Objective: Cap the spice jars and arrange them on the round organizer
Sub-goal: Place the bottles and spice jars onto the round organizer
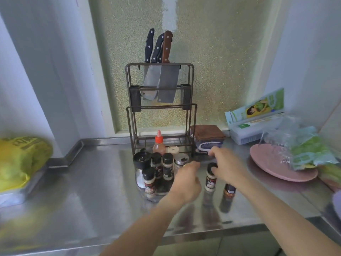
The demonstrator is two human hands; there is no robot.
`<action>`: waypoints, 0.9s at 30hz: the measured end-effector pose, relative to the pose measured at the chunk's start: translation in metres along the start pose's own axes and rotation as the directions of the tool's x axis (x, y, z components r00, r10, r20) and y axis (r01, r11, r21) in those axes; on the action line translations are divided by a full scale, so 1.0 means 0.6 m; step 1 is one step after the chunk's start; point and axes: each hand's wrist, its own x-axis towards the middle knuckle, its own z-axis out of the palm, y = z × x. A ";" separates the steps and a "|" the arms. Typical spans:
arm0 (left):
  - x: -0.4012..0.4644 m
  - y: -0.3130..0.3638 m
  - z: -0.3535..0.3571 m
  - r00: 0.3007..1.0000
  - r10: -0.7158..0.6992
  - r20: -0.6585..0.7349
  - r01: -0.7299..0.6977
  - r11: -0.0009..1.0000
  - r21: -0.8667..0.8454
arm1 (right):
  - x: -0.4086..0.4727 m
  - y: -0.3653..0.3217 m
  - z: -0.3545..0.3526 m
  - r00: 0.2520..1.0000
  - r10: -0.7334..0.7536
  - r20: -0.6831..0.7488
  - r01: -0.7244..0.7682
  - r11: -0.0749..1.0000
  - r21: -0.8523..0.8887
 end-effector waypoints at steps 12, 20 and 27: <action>-0.022 0.020 -0.049 0.995 -0.038 -0.095 0.031 0.997 -0.068 | -0.020 -0.046 -0.020 0.991 -0.135 -0.023 0.137 0.978 0.158; -0.025 -0.032 -0.183 0.985 0.010 -0.171 0.051 0.936 0.348 | -0.009 -0.180 -0.011 0.965 -0.220 -0.139 0.252 0.924 0.288; -0.013 -0.081 -0.168 1.000 -0.011 -0.006 0.012 0.815 0.579 | 0.007 -0.214 0.077 0.966 -0.199 -0.167 0.236 0.940 0.247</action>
